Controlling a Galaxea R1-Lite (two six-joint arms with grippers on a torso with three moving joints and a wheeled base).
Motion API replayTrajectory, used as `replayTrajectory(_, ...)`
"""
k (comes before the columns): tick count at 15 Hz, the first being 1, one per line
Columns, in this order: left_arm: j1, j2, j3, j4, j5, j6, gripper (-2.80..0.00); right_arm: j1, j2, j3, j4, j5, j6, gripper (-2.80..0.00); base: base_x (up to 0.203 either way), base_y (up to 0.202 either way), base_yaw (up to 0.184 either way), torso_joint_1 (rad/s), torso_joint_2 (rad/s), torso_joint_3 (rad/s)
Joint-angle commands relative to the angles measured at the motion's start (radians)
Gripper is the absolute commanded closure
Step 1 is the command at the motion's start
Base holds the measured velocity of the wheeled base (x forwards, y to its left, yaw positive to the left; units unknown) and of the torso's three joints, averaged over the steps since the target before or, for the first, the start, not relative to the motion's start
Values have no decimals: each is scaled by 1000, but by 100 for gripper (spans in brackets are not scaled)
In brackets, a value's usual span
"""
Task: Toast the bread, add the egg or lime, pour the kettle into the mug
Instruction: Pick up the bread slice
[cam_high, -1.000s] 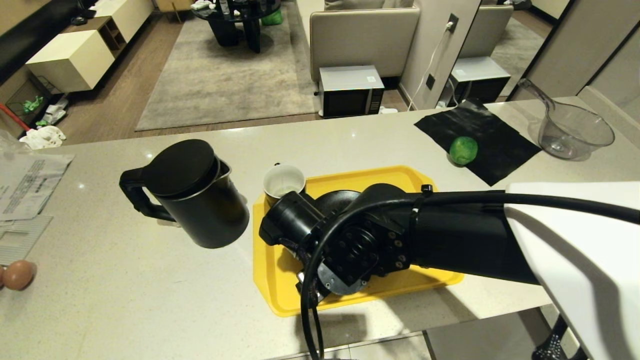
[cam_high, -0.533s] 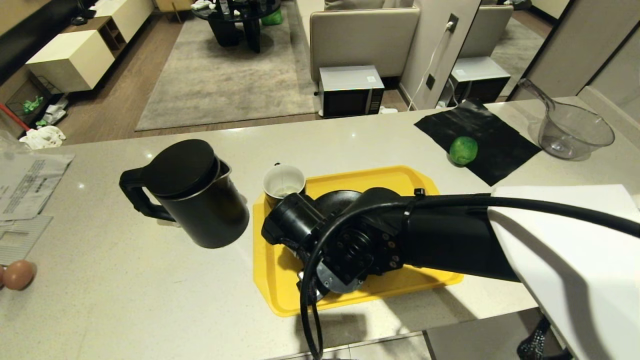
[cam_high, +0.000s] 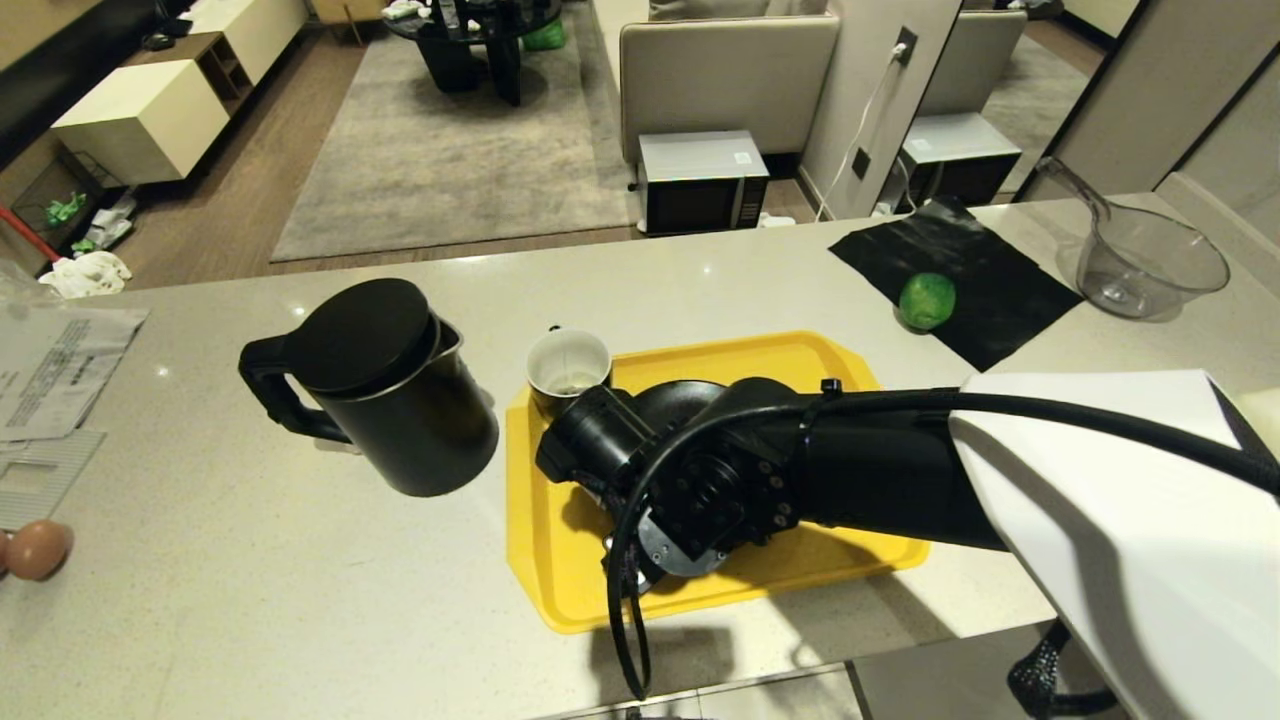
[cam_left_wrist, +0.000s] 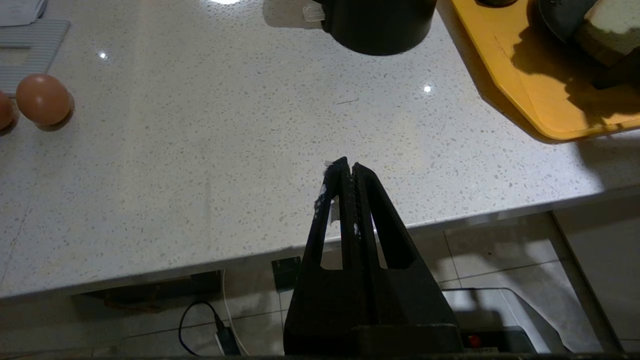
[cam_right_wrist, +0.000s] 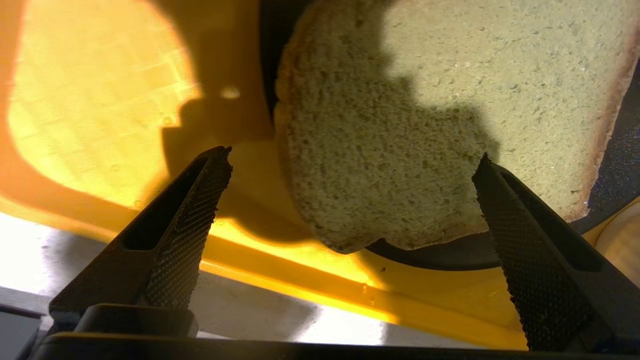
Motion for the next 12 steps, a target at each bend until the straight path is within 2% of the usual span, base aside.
replayTrajectory(1, 0, -1, 0, 0, 0, 0, 0, -7, 3, 0, 4, -3, -2, -280, 0, 0, 0, 0, 0, 0)
replayTrajectory(5, 0, -1, 0, 0, 0, 0, 0, -15, -1, 0, 4, -25, -3, -280, 0, 0, 0, 0, 0, 0)
replayTrajectory(6, 0, -1, 0, 0, 0, 0, 0, -15, -3, 1, 4, -26, -3, -35, 0, 0, 0, 0, 0, 0)
replayTrajectory(7, 0, -1, 0, 0, 0, 0, 0, -15, -6, 1, 6, -26, -3, 0, 0, 0, 0, 0, 0, 0)
replayTrajectory(12, 0, -1, 0, 0, 0, 0, 0, -14, -14, 1, 7, -29, -2, 0, 0, 0, 0, 0, 0, 0)
